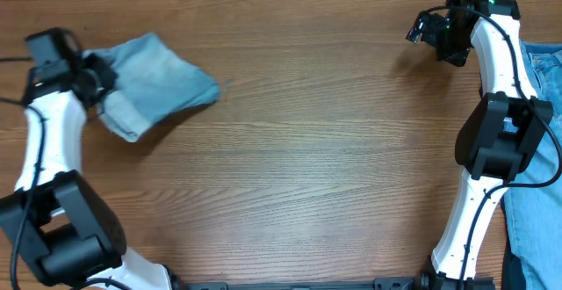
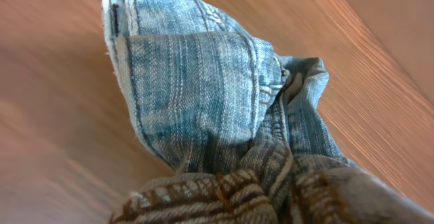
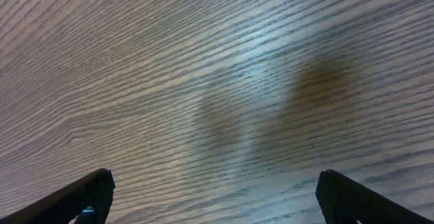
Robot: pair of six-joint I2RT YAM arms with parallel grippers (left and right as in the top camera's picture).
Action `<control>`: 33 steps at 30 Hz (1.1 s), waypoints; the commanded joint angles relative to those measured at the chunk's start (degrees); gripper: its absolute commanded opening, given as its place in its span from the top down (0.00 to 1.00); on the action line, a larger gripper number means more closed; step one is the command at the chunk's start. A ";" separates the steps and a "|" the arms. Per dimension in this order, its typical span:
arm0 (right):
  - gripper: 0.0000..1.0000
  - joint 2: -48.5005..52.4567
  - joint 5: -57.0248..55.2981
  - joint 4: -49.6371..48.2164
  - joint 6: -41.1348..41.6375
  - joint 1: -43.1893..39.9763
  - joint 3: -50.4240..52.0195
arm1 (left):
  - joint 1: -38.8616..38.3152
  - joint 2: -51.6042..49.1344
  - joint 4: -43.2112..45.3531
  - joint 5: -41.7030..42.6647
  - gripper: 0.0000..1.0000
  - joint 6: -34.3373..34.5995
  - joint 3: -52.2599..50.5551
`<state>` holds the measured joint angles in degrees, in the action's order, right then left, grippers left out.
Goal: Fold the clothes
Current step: 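Drag the folded bundle to the table's left edge with the left gripper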
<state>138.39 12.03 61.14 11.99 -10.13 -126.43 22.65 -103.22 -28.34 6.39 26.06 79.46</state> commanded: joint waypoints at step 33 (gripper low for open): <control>0.00 -2.58 0.26 -0.15 0.26 -0.28 -1.05 | 30.84 2.47 43.01 29.31 0.96 6.19 -6.51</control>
<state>138.39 12.03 61.14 12.01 -10.13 -126.43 51.55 -102.00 2.72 13.80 29.69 71.64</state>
